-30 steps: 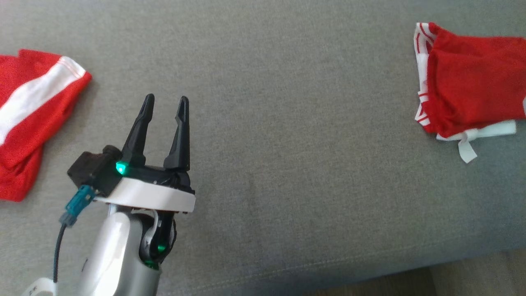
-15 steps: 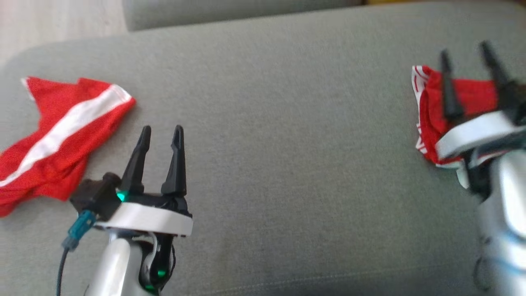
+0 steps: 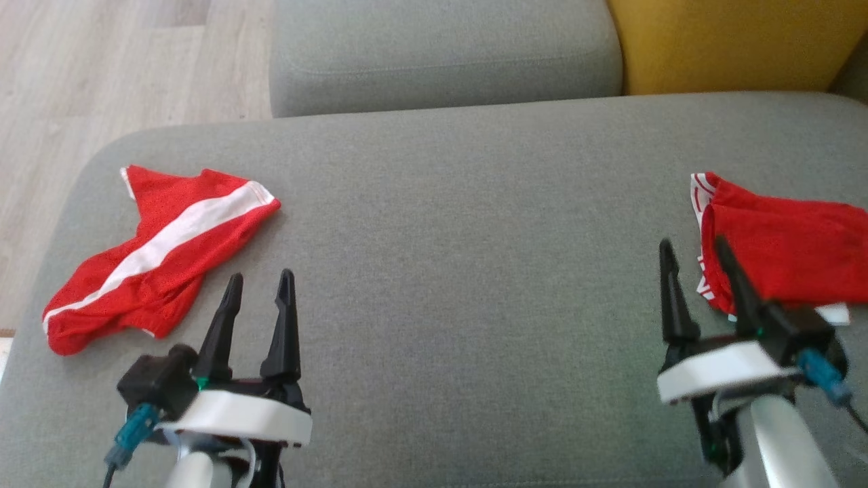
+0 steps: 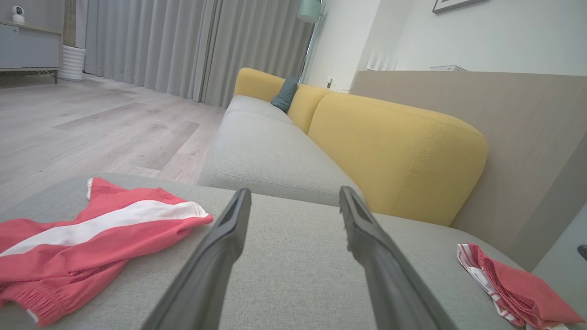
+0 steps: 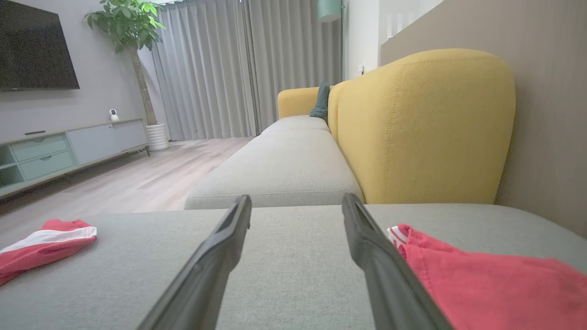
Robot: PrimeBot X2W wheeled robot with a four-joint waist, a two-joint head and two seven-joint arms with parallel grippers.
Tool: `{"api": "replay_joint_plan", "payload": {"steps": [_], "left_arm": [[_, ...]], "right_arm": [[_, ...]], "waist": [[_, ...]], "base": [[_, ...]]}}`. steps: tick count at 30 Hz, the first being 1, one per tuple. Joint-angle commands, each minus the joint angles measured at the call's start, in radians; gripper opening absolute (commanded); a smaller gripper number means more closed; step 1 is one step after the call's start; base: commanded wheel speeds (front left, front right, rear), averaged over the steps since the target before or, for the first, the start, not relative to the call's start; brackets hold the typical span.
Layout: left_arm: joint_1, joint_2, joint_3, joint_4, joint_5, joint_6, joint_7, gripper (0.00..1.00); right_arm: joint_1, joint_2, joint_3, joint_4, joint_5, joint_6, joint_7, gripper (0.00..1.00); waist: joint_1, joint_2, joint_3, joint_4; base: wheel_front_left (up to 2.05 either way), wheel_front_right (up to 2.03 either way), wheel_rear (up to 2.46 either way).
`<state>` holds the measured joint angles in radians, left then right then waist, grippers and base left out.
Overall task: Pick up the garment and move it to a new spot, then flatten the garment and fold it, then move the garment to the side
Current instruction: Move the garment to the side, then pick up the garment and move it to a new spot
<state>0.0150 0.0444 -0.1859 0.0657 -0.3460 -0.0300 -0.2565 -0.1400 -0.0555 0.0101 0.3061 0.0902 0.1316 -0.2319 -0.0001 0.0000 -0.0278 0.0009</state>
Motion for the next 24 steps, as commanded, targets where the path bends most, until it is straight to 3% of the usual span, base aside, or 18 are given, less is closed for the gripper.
{"api": "replay_joint_plan", "payload": {"steps": [1,11,24], "left_arm": [[-0.026,0.006,0.029,-0.04,-0.005,0.009,-0.005,1.0],[0.009,0.006,0.024,-0.068,-0.011,0.059,-0.005,1.0],[0.005,0.006,0.027,-0.09,-0.003,0.064,-0.005,1.0]], "right_arm": [[-0.01,0.005,0.034,-0.043,0.022,-0.001,-0.019,1.0],[0.087,0.005,0.052,-0.101,0.107,-0.001,-0.029,1.0],[0.088,0.005,0.056,-0.124,0.108,-0.001,-0.03,1.0]], "waist": [[0.0001,0.0,-0.007,0.004],[0.0001,0.0,-0.01,0.0],[0.0001,0.0,-0.009,-0.006]], "base": [[0.0,0.0,0.0],[0.0,0.0,0.0],[0.0,0.0,0.0]]}}
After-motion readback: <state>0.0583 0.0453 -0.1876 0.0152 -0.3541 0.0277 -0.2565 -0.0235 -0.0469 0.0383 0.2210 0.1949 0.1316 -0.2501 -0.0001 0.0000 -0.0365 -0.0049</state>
